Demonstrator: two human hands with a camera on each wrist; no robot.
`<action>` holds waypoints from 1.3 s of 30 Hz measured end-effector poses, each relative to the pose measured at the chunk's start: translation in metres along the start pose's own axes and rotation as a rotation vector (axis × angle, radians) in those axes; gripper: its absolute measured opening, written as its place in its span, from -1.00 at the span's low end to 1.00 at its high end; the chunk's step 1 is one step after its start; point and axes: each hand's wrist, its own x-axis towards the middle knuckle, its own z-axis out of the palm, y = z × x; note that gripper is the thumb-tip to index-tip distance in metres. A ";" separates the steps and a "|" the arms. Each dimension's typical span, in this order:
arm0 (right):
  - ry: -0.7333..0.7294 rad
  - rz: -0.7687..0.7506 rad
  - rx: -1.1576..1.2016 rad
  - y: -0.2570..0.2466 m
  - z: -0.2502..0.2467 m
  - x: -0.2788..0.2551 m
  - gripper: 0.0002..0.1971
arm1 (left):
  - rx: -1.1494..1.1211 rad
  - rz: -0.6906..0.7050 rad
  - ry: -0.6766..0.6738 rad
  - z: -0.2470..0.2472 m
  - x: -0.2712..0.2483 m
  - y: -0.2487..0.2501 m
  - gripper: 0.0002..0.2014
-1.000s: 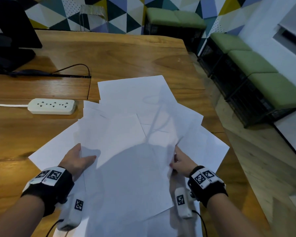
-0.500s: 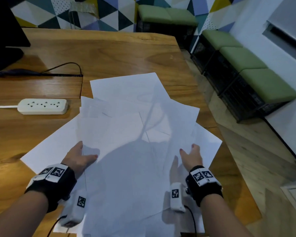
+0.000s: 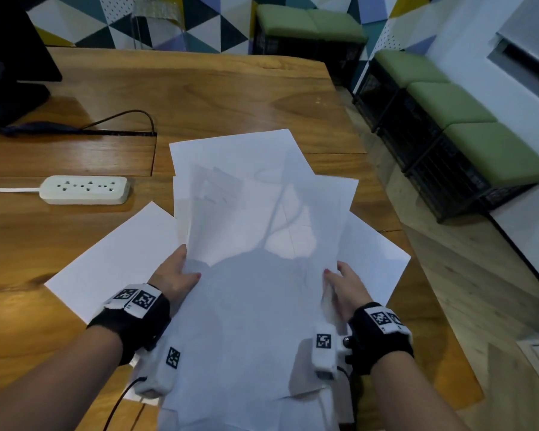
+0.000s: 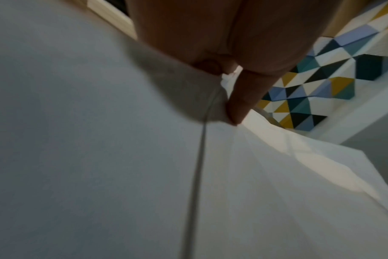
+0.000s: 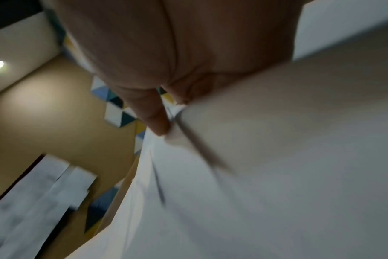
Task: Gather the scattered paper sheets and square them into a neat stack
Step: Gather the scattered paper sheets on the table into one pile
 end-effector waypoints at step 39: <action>-0.095 -0.021 0.299 0.031 0.017 0.021 -0.78 | -0.286 -0.014 0.297 -0.033 -0.045 -0.006 -0.74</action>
